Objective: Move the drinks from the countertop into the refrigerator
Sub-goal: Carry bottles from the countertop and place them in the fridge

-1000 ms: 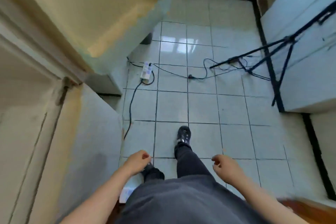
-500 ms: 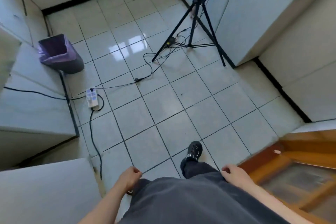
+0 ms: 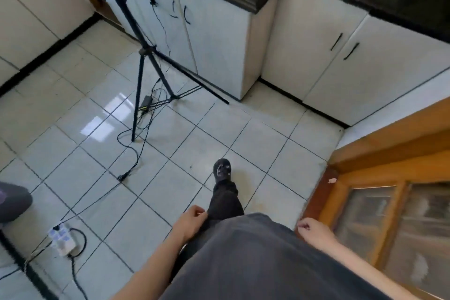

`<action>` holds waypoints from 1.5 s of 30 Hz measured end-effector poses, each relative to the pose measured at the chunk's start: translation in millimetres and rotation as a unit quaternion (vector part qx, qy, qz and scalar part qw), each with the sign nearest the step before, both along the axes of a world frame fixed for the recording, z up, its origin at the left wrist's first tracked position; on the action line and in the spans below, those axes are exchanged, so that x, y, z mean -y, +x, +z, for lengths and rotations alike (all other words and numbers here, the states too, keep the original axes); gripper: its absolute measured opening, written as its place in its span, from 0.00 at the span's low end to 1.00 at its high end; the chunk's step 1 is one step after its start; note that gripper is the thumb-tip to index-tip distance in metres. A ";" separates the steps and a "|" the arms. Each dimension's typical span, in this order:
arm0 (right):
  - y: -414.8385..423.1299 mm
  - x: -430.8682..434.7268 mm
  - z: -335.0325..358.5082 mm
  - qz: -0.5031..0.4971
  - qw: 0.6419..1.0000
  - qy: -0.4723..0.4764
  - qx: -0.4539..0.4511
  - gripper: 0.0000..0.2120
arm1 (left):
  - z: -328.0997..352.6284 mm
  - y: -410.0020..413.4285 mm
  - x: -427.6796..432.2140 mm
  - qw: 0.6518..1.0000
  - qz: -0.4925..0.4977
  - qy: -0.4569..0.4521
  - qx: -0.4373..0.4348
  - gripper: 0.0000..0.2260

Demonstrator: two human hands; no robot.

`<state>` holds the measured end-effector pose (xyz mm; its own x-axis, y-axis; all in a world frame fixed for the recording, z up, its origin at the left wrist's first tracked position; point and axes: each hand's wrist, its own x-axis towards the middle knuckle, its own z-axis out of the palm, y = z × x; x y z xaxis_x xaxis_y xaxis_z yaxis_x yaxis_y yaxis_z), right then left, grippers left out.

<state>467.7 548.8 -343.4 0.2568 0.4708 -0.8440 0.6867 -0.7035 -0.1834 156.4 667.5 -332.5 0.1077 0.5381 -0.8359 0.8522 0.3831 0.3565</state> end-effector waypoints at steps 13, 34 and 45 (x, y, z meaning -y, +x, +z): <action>110.2 -87.5 16.4 -0.295 0.954 -0.041 0.031 0.13 | -34.8 187.0 -289.1 0.958 -0.283 0.008 -0.042 0.09; 396.0 -274.5 25.2 -0.376 0.920 0.101 0.038 0.08 | -11.9 532.4 -434.5 0.959 -0.278 -0.008 0.051 0.08; 614.7 -403.5 118.2 -0.489 0.744 0.430 0.149 0.11 | 109.1 769.7 -488.9 0.905 -0.098 0.243 0.336 0.07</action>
<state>1082.4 952.3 -225.3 0.9471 0.2682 -0.1765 0.0228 -0.6046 -0.7962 926.1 1156.5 -223.4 0.6375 0.7393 -0.2168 0.4155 -0.0930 0.9048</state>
